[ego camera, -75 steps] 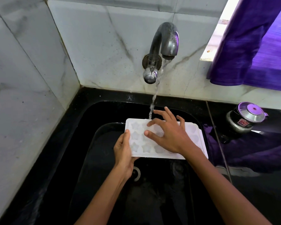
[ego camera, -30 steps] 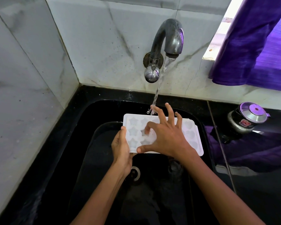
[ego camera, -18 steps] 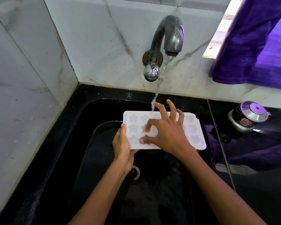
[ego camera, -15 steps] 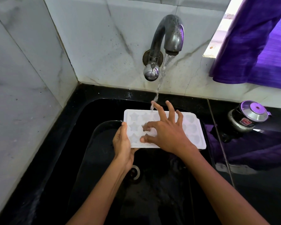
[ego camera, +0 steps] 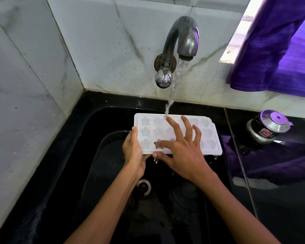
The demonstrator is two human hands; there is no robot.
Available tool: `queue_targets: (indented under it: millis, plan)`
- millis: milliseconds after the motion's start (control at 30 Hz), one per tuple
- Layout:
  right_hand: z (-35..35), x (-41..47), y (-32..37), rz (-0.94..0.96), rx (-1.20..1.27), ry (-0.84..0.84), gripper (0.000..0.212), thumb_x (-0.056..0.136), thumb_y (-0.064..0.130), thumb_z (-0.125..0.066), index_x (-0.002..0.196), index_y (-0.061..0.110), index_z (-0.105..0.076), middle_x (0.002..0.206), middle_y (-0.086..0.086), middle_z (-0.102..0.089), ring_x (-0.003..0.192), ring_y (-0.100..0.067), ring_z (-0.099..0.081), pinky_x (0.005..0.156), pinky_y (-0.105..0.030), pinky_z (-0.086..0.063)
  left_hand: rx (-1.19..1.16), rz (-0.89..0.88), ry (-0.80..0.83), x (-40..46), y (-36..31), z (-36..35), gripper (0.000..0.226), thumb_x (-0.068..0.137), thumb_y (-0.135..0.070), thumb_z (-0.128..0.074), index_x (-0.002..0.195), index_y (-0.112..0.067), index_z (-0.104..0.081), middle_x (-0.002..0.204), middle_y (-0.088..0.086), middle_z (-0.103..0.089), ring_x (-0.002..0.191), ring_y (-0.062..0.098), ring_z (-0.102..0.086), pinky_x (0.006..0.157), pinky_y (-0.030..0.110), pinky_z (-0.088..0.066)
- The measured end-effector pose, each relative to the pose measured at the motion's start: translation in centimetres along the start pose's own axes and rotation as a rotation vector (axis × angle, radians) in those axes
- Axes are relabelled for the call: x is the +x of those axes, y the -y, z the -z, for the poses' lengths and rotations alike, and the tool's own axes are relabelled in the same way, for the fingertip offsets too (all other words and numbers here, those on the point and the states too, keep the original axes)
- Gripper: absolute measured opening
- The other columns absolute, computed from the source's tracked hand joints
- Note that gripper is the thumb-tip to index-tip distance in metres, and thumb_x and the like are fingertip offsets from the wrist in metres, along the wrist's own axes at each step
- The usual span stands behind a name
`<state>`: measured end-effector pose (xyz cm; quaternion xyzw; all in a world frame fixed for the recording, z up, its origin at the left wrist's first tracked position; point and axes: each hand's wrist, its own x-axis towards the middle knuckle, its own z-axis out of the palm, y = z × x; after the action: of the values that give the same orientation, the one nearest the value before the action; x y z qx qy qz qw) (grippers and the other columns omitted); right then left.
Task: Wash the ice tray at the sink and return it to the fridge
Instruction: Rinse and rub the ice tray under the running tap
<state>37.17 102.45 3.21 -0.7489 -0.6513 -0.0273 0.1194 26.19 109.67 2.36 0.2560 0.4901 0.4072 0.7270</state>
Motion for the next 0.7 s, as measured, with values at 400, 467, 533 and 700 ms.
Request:
queue_targets:
  millis: [400,467,533,700]
  plan:
    - [0.2,0.5,0.3,0.005,-0.099,-0.094,0.034,0.071,0.068,-0.054,0.076,0.039,-0.072,0.146,0.001,-0.041,0.139,-0.036,-0.013,0.105,-0.059,-0.009,-0.01,0.019,-0.019,0.0,0.0,-0.2,0.03,0.097,-0.041,-0.044,0.104,-0.018,-0.063,0.103,0.012,-0.072,0.091,0.032,-0.069,0.048,0.028,-0.052]
    - [0.1,0.4,0.2,-0.01,-0.089,-0.071,0.036,0.07,0.07,-0.053,0.076,0.04,-0.071,0.148,0.002,-0.038,0.14,-0.036,-0.012,0.105,-0.059,-0.008,-0.002,0.016,-0.01,-0.1,0.2,0.0,0.031,0.096,-0.041,-0.044,0.106,-0.018,-0.062,0.103,0.011,-0.072,0.089,0.031,-0.069,0.049,0.03,-0.053]
    - [0.0,0.0,0.0,-0.008,-0.089,-0.057,0.037,0.072,0.07,-0.049,0.079,0.041,-0.072,0.15,0.002,-0.035,0.14,-0.036,-0.012,0.106,-0.059,-0.008,-0.002,0.027,0.004,-0.2,0.4,-0.1,0.03,0.097,-0.041,-0.043,0.104,-0.019,-0.063,0.102,0.011,-0.072,0.09,0.031,-0.069,0.057,0.034,-0.058]
    - [1.1,-0.2,-0.2,-0.054,-0.043,0.064,0.033,0.067,0.067,-0.063,0.078,0.038,-0.073,0.153,0.01,-0.025,0.142,-0.029,0.006,0.108,-0.055,0.003,0.04,0.051,0.009,-0.5,1.3,0.0,0.031,0.096,-0.042,-0.044,0.106,-0.019,-0.063,0.102,0.011,-0.072,0.092,0.032,-0.069,0.055,0.032,-0.056]
